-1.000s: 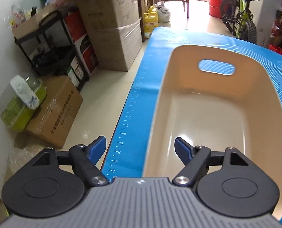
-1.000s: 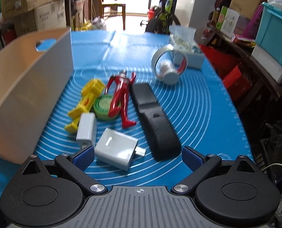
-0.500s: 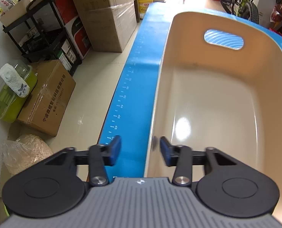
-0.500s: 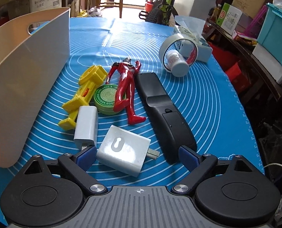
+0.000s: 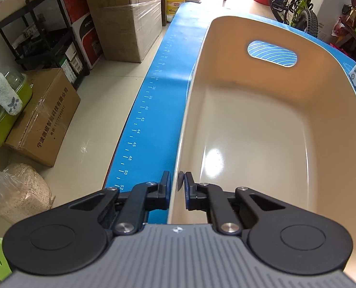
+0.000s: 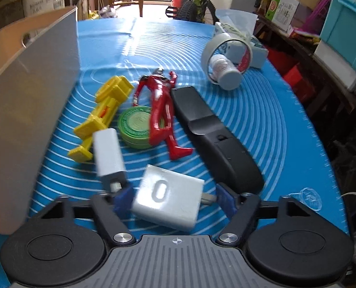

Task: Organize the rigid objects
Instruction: 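Grasp the white square charger with the right gripper and lift it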

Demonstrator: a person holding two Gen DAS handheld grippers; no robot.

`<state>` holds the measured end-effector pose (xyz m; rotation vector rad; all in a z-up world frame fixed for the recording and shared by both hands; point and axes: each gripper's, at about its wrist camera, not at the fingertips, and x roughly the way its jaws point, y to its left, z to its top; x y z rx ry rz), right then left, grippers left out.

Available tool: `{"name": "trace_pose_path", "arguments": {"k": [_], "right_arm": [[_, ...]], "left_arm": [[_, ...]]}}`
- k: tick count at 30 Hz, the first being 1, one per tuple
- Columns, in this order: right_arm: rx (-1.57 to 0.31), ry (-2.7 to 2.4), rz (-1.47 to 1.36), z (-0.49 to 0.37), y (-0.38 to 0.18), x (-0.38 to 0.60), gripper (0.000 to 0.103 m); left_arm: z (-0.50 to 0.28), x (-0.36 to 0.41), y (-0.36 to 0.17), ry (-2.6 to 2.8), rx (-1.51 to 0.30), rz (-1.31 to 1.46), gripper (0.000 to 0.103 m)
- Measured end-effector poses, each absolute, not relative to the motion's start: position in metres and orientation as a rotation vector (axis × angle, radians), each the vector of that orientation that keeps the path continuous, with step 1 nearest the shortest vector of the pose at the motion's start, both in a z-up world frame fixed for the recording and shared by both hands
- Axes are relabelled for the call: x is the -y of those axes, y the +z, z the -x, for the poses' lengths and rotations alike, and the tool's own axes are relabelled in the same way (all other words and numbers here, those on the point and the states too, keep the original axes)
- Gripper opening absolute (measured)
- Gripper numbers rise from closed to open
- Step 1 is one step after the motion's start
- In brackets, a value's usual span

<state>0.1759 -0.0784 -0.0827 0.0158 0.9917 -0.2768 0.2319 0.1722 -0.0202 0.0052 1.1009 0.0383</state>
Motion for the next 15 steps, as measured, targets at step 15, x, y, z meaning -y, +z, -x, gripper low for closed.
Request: {"name": "trace_pose_path", "arguments": {"k": [15], "right_arm": [[-0.871,-0.318,-0.051,-0.162,-0.058,0.097,0.068]], "left_arm": [[-0.232,-0.172,-0.021,0.040,-1.102,-0.007,0.013]]}}
